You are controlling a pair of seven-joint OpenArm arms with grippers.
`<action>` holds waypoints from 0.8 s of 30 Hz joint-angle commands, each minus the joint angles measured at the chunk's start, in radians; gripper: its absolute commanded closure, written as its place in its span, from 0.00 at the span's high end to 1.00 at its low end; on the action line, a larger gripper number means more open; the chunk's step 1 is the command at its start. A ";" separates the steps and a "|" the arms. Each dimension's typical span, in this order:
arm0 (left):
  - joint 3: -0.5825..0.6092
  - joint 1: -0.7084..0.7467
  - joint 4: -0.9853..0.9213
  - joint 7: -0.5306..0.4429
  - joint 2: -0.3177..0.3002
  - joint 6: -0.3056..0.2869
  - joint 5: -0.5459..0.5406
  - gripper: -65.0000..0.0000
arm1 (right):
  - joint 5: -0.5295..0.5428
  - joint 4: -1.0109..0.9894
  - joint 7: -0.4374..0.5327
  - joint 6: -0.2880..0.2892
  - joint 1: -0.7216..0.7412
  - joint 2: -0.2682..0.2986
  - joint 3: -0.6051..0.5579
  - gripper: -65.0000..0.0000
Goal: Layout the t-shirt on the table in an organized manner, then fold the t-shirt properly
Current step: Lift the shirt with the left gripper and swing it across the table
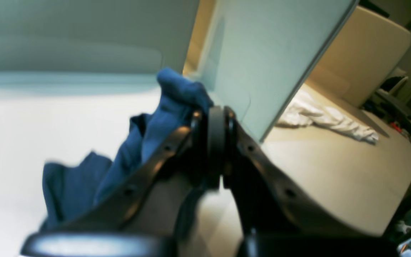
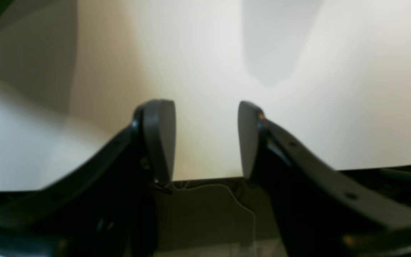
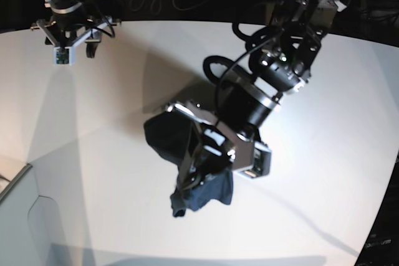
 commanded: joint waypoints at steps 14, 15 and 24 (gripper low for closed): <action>0.086 -0.157 -0.181 -0.030 0.225 -0.019 -0.126 0.00 | -0.001 0.018 0.019 0.002 -0.024 -0.019 0.130 0.44; 0.107 -0.172 -0.209 -0.030 0.242 -0.019 -0.126 0.00 | -0.001 0.018 0.019 0.002 -0.024 -0.019 0.133 0.44; 0.273 -0.352 -0.565 -0.028 0.389 -0.014 -0.135 0.10 | -0.001 0.021 0.019 0.002 -0.024 -0.019 0.133 0.44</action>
